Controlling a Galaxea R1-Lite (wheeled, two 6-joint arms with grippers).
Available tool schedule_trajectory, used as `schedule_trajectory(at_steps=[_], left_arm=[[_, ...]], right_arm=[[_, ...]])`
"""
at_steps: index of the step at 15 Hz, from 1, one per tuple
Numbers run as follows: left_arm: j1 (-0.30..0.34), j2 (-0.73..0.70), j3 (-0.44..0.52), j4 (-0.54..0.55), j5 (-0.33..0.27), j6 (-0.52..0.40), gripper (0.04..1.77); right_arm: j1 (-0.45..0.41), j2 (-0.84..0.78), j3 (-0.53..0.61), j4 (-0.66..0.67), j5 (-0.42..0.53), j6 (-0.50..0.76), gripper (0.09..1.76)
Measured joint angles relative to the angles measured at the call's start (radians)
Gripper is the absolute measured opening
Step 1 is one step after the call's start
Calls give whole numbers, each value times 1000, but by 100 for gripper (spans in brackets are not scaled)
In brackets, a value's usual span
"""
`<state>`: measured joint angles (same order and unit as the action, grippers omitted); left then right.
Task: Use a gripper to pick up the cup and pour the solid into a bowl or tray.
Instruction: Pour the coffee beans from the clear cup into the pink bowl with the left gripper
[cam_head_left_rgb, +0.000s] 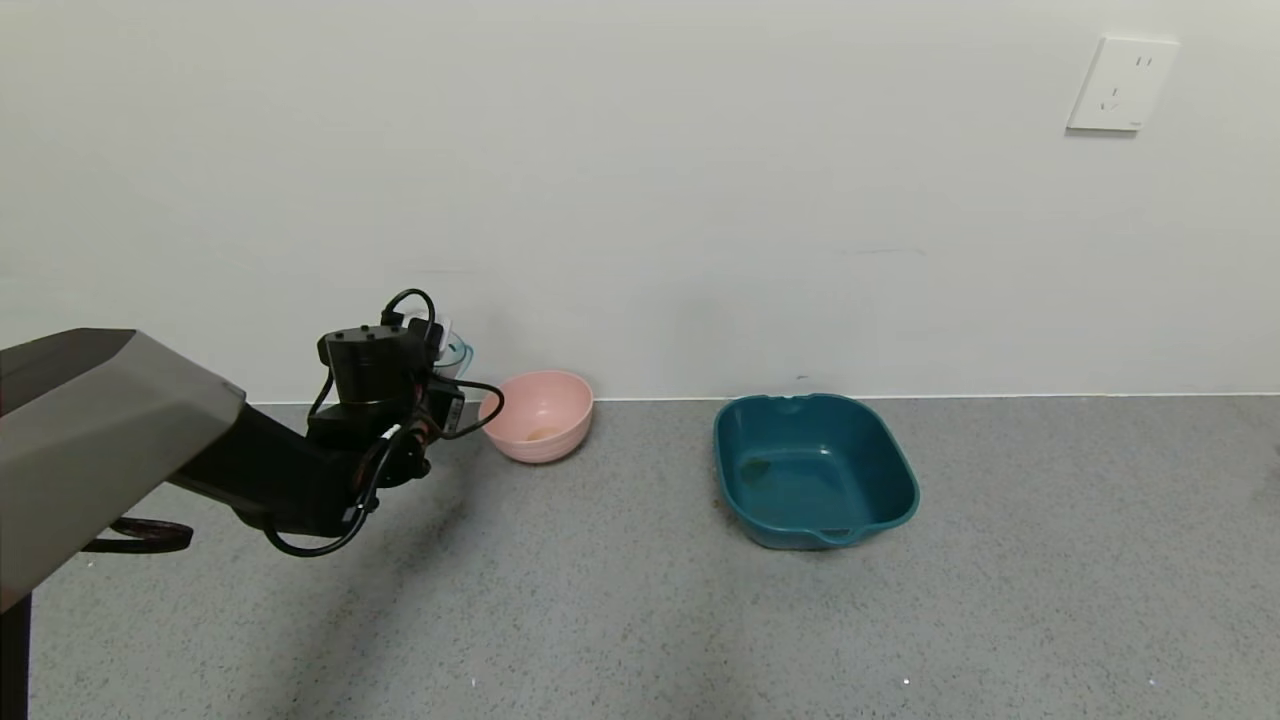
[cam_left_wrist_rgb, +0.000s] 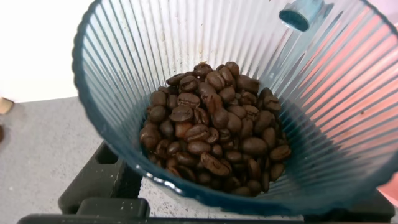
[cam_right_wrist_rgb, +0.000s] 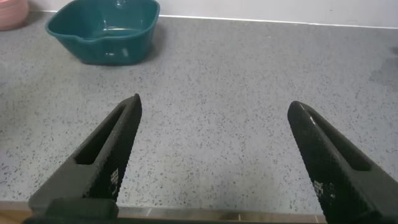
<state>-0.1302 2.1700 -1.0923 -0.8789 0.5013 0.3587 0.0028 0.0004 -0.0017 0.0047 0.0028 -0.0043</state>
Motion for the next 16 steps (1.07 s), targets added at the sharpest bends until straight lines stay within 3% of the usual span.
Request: schedule_trajectory(at_steps=[16], left_arm=[[-29, 10, -4, 1, -3, 229, 133]], right_arm=[[0, 0, 0, -1, 0, 0, 171]])
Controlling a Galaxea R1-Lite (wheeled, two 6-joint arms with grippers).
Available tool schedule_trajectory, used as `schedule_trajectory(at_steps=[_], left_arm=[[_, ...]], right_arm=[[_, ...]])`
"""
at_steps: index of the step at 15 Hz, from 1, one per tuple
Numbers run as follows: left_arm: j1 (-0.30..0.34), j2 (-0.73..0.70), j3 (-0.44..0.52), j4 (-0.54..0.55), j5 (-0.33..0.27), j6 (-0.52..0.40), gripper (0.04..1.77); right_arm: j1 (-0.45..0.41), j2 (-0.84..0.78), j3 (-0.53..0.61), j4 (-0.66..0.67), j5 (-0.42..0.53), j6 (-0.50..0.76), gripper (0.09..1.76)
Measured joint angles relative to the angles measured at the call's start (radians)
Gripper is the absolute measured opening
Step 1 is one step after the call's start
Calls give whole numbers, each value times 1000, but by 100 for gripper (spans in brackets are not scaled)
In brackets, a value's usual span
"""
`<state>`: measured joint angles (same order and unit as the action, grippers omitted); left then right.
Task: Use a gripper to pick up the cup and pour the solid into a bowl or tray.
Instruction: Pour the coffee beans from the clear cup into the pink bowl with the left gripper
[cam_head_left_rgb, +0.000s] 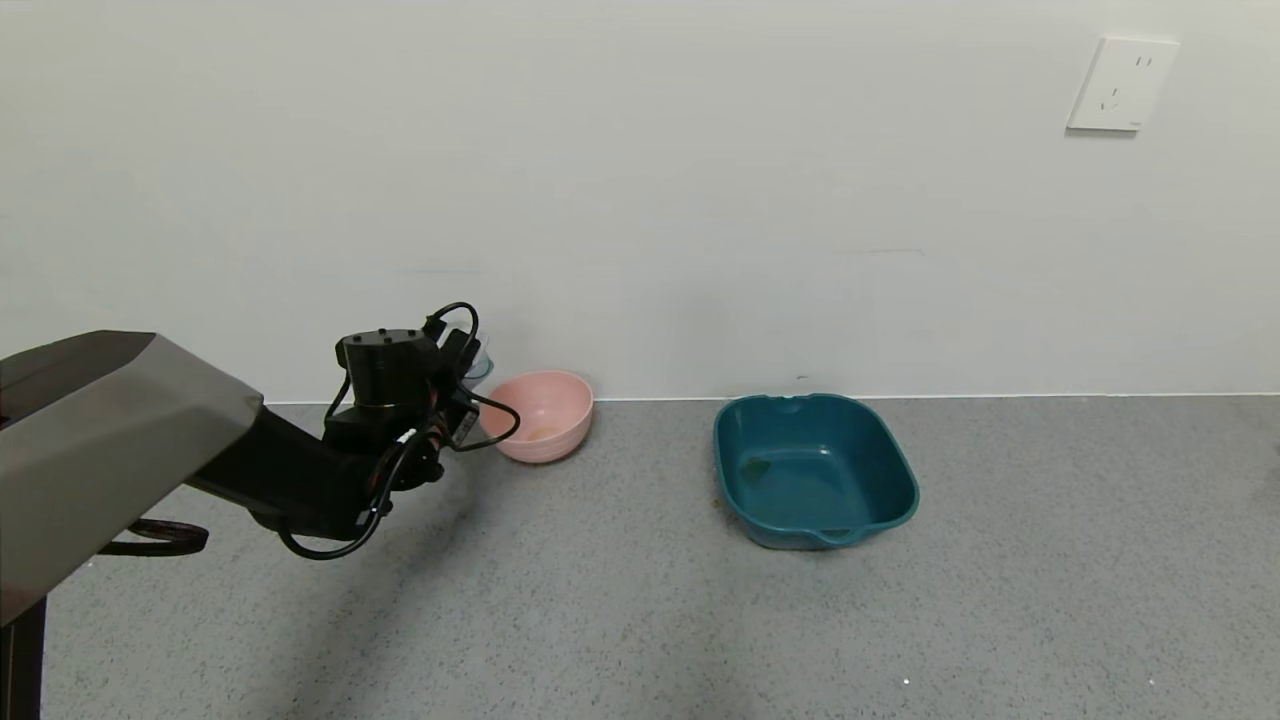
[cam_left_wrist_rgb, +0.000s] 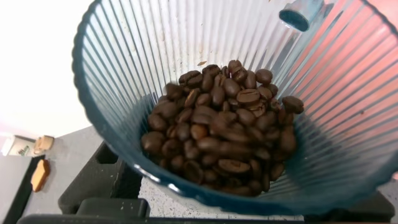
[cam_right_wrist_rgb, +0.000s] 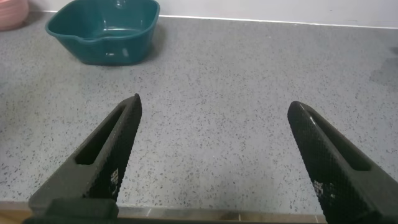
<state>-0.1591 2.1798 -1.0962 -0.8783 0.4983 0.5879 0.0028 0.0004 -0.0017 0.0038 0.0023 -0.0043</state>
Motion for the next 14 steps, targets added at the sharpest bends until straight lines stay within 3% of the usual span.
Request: schedule_trajectory(at_steps=[14], left_arm=[[-26, 11, -17, 16, 2, 172, 133]], right_arm=[[0, 0, 0, -1, 0, 0, 171]])
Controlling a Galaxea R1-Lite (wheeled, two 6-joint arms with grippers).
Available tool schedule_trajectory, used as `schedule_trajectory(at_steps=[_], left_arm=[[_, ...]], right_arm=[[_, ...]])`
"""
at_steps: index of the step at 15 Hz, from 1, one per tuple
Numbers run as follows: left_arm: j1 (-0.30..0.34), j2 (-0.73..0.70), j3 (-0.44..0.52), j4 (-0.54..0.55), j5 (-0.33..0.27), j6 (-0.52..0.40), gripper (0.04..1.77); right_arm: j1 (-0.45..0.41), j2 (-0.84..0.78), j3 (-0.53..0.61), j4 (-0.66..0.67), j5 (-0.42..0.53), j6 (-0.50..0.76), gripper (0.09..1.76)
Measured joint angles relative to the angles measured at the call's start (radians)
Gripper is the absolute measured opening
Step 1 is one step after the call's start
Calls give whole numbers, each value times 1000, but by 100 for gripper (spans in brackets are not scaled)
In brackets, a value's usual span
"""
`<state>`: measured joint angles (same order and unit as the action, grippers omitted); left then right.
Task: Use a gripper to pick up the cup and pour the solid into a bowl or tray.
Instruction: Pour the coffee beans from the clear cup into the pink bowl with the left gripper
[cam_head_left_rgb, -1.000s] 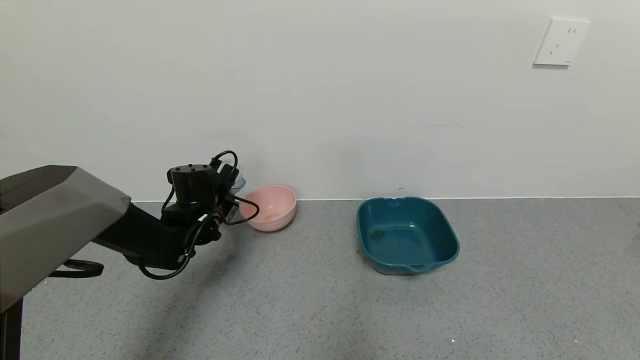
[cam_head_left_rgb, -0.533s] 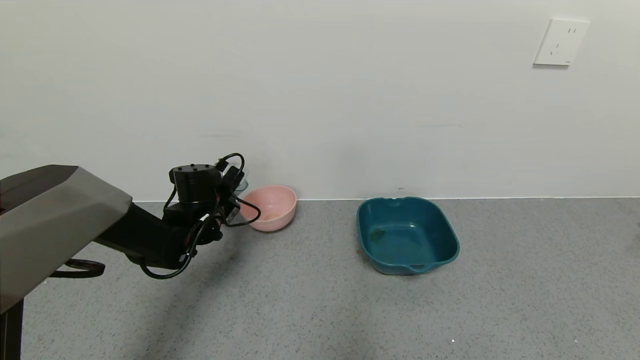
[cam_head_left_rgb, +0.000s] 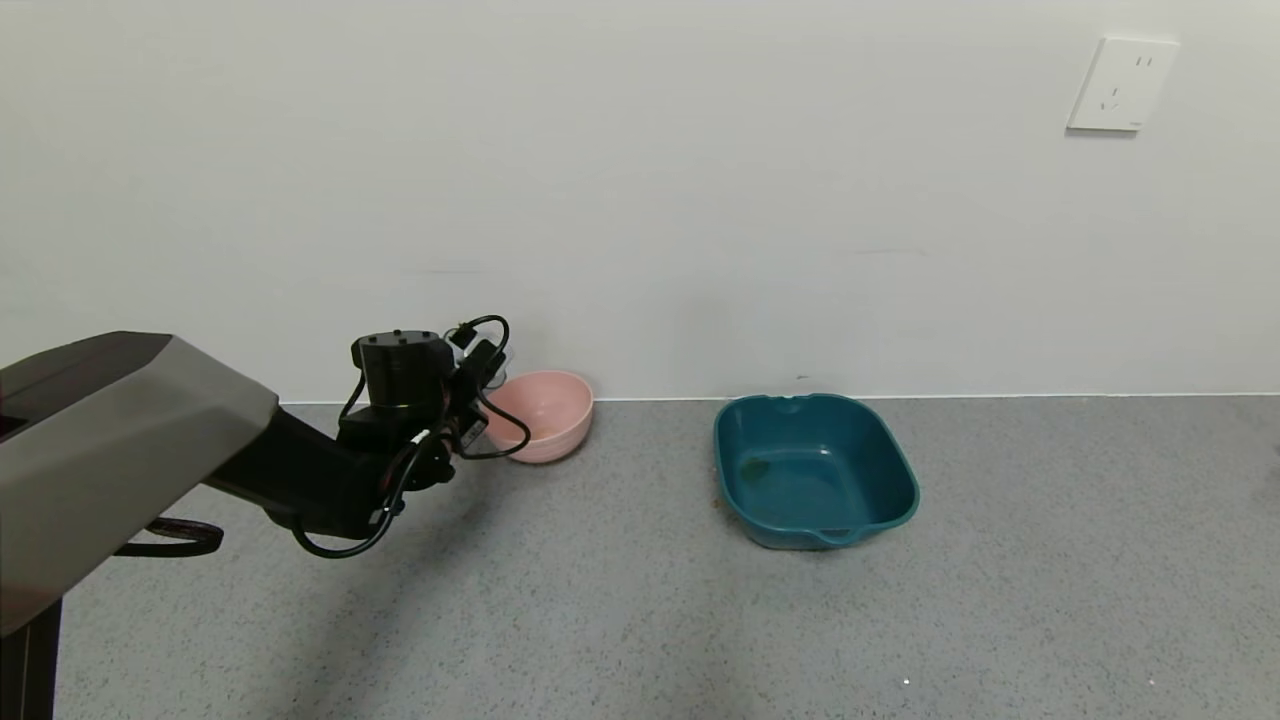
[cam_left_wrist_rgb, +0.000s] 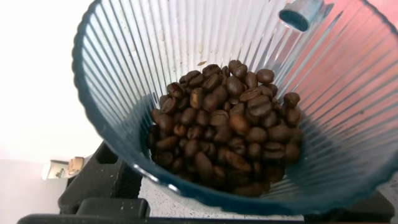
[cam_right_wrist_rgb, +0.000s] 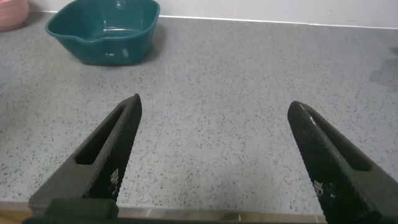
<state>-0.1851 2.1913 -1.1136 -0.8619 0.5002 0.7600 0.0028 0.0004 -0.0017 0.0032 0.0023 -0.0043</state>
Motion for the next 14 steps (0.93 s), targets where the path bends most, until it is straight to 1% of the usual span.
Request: schedule_trajectory(at_steps=[3, 5, 14], left_arm=[[1, 9, -16, 1, 1, 39, 133], [0, 13, -18, 1, 13, 72, 133], [0, 11, -28, -2, 15, 233, 133]], right_arm=[[0, 0, 0, 0, 0, 0, 171], [0, 0, 0, 0, 0, 0, 171], [-1, 0, 0, 0, 0, 0, 171]])
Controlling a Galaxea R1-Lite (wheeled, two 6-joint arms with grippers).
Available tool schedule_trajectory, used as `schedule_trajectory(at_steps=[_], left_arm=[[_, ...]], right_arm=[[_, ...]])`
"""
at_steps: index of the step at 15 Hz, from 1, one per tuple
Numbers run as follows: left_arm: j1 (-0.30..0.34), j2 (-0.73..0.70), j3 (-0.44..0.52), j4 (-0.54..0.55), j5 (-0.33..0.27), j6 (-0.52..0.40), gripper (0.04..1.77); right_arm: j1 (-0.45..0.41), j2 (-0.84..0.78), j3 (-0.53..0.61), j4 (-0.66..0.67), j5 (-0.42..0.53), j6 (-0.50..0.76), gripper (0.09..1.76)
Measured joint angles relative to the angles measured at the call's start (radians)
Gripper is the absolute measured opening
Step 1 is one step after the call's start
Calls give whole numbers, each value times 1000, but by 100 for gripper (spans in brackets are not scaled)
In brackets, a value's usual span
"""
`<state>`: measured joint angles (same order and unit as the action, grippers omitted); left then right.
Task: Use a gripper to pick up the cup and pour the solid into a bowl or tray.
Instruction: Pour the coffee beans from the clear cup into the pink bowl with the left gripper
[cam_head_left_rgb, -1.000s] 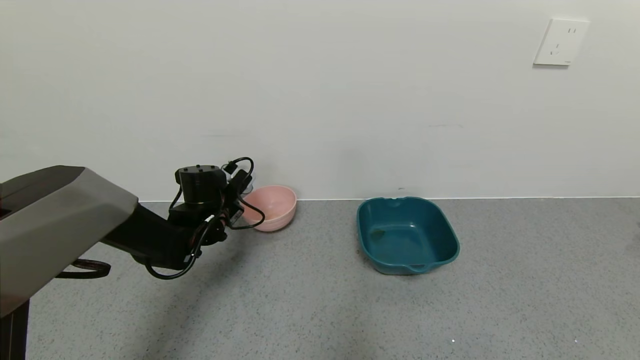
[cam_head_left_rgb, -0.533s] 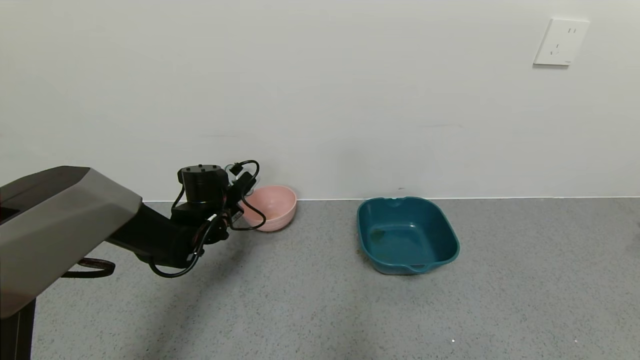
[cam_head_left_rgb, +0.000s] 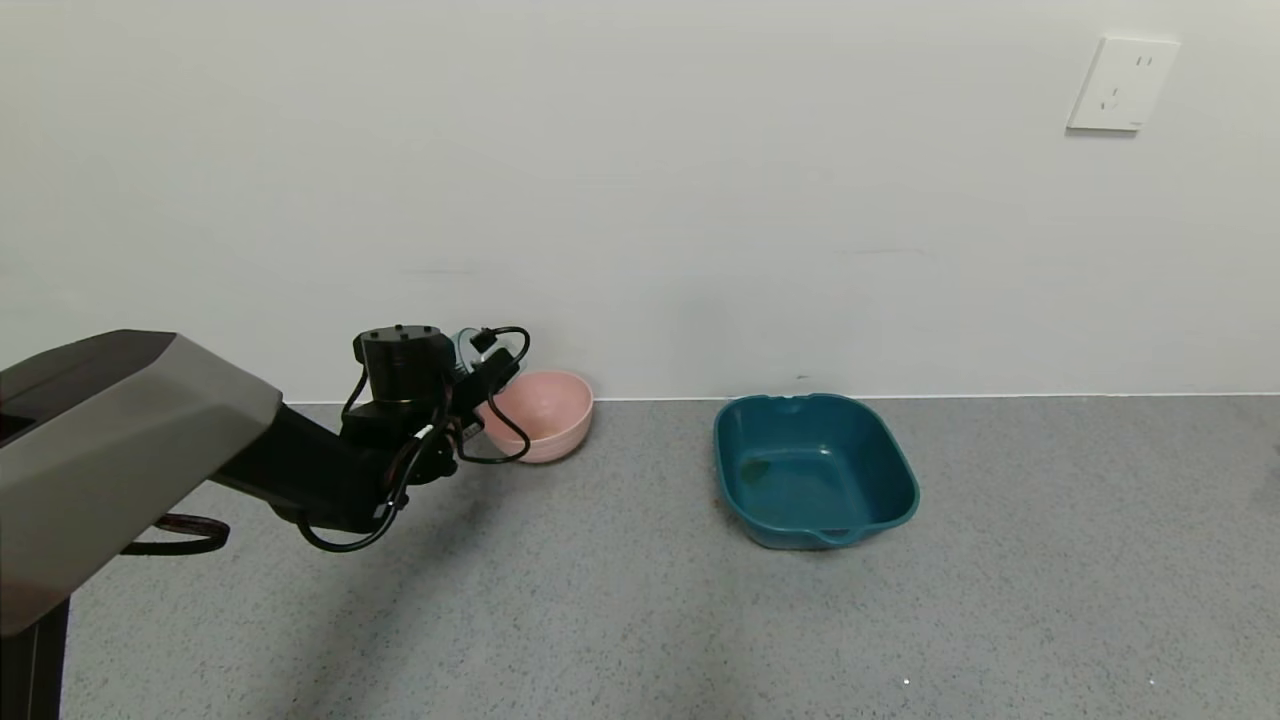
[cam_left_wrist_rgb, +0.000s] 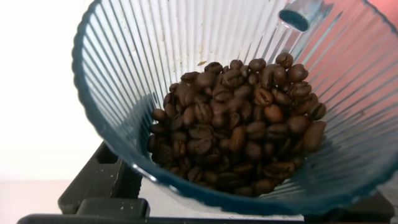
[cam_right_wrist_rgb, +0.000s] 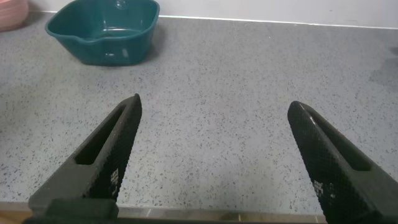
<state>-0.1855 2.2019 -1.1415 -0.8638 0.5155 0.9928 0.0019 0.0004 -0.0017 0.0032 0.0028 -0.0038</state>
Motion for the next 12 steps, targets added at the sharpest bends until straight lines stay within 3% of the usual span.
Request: schedule_trajectory(at_steps=[12], left_arm=[[0, 12, -10, -11, 8, 194, 132]], right_arm=[[-1, 0, 0, 0, 0, 0, 171]])
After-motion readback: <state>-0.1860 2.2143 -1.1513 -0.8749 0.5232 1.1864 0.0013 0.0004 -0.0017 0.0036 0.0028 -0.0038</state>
